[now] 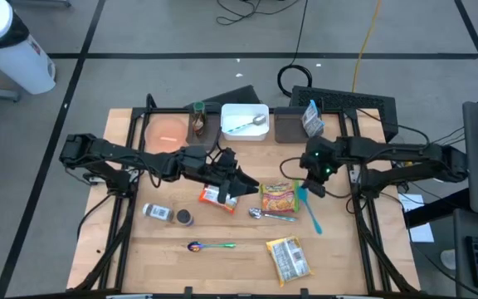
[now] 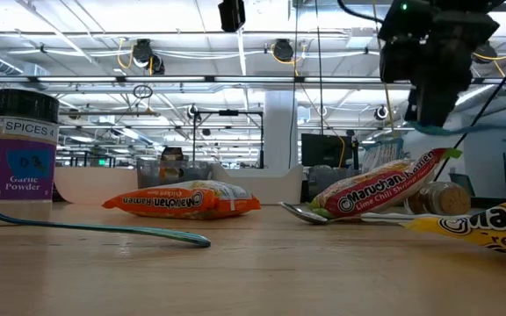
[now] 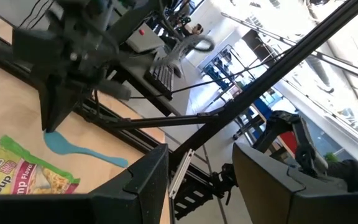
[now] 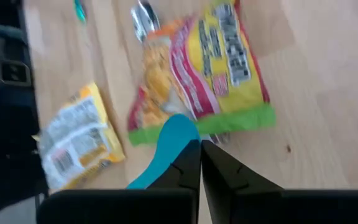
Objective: Pick & Place Food Item
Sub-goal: Put the blue baby spoon into the white bin
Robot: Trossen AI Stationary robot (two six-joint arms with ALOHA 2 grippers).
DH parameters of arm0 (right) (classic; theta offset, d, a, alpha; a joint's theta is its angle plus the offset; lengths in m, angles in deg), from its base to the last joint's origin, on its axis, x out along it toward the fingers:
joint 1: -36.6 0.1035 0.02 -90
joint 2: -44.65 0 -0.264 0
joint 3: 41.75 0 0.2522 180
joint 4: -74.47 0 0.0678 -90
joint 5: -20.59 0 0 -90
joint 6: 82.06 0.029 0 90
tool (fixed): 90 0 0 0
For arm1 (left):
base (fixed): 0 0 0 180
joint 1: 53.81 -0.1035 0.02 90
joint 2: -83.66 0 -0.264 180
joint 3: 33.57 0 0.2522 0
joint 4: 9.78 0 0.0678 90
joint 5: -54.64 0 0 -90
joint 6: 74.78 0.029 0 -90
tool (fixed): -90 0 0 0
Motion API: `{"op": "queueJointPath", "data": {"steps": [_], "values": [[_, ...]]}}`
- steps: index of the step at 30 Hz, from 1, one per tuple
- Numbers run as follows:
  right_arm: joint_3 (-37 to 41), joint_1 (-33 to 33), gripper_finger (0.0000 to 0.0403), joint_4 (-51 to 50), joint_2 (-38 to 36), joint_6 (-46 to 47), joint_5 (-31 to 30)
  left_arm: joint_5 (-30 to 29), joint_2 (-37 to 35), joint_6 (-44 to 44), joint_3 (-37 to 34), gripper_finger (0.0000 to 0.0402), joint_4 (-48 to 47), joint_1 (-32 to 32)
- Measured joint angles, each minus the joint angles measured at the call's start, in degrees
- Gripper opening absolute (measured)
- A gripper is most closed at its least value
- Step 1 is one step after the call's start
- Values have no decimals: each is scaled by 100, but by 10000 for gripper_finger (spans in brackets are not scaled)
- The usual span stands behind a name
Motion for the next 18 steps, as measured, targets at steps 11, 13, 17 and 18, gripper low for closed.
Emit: {"op": "queueJointPath", "data": {"steps": [11, 13, 17, 18], "values": [[-211, 0, 0, 2285, -291, 1442, -21, -7, 0, 69, 0, 186, -299, 0], [-214, 0, 0, 2775, -249, 1640, -46, -75, 0, 106, 0, 186, -487, 0], [-215, 0, 0, 3313, -112, 1811, -462, -424, 0, 128, 0, 186, -1009, 0], [-215, 0, 0, 3405, -81, 1813, -579, -516, 0, 134, 0, 186, -1123, 0]]}}
